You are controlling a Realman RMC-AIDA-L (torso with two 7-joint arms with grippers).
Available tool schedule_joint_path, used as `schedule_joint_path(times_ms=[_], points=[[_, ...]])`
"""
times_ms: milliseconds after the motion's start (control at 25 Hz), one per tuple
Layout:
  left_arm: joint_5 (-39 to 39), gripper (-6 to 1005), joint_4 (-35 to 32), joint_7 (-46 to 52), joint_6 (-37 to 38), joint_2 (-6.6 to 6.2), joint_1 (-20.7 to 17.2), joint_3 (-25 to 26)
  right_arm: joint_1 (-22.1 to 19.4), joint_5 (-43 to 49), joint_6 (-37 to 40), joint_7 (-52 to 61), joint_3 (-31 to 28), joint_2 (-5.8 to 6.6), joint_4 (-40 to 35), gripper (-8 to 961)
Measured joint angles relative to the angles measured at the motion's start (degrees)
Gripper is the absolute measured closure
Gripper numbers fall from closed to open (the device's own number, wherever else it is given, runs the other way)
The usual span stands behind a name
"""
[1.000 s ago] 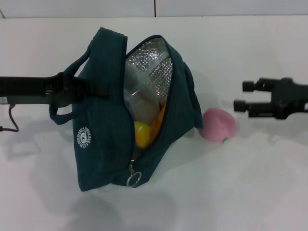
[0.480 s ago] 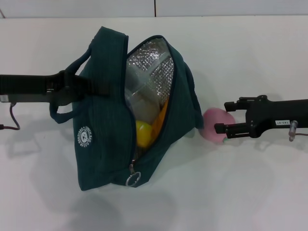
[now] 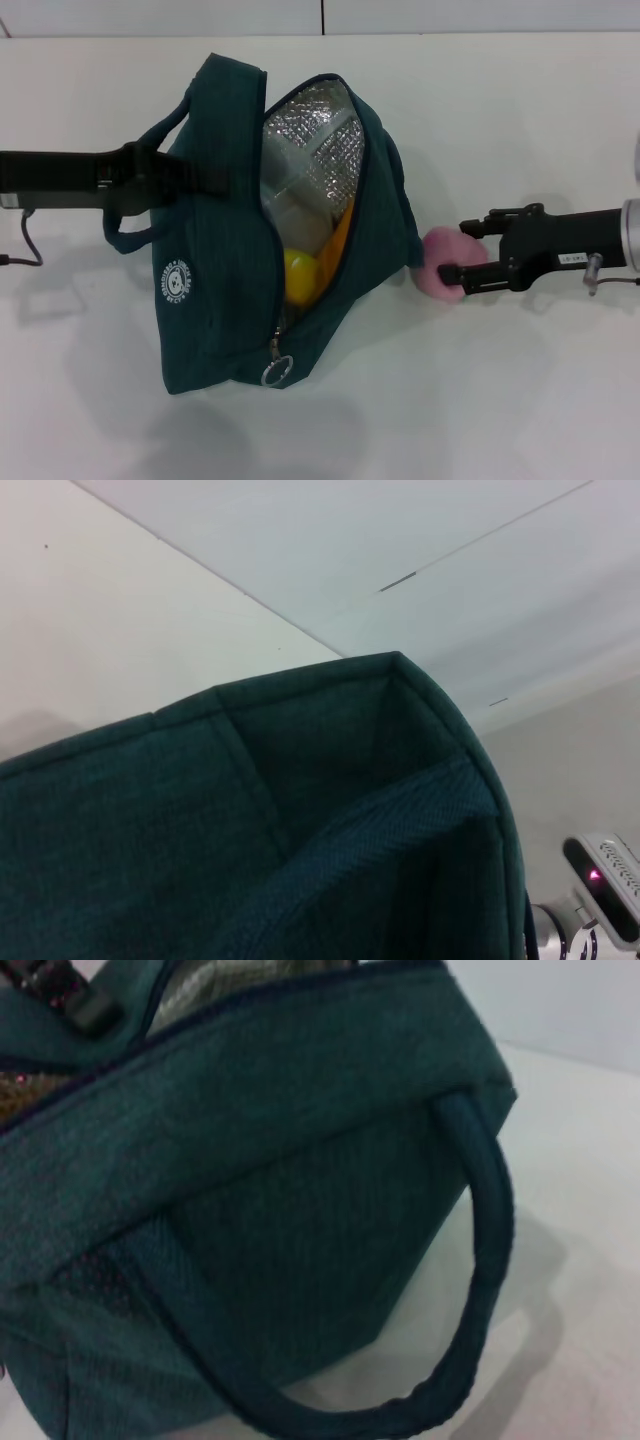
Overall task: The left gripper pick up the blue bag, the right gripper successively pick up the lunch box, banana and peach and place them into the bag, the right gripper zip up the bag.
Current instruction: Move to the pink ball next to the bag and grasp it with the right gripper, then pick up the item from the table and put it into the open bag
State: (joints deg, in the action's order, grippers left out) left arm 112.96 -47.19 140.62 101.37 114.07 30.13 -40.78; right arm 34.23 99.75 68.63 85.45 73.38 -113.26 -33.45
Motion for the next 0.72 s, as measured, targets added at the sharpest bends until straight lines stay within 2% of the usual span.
schedule_joint_path(times_ms=[280,400,600,720], points=[[-0.03,959,0.00,0.00,-0.05,-0.17,0.12,0.00,-0.78,1.17,0.37,0.09,0.01,-0.79,-3.50,176],[-0.03,959,0.00,0.00,-0.12,-0.24,0.12,0.00,-2.35,1.23,1.26,-0.11,0.01,-0.89,-6.51,387],[-0.04,959,0.00,0.00,-0.31,-0.26,0.11,0.00,-5.33,1.18,2.66,0.21,-0.85,-1.07,-11.62,593],[-0.04,959,0.00,0.00,-0.39,-0.26,0.10,0.00,-5.84,1.14,4.81,0.79,-4.72,-0.67,-12.20,606]])
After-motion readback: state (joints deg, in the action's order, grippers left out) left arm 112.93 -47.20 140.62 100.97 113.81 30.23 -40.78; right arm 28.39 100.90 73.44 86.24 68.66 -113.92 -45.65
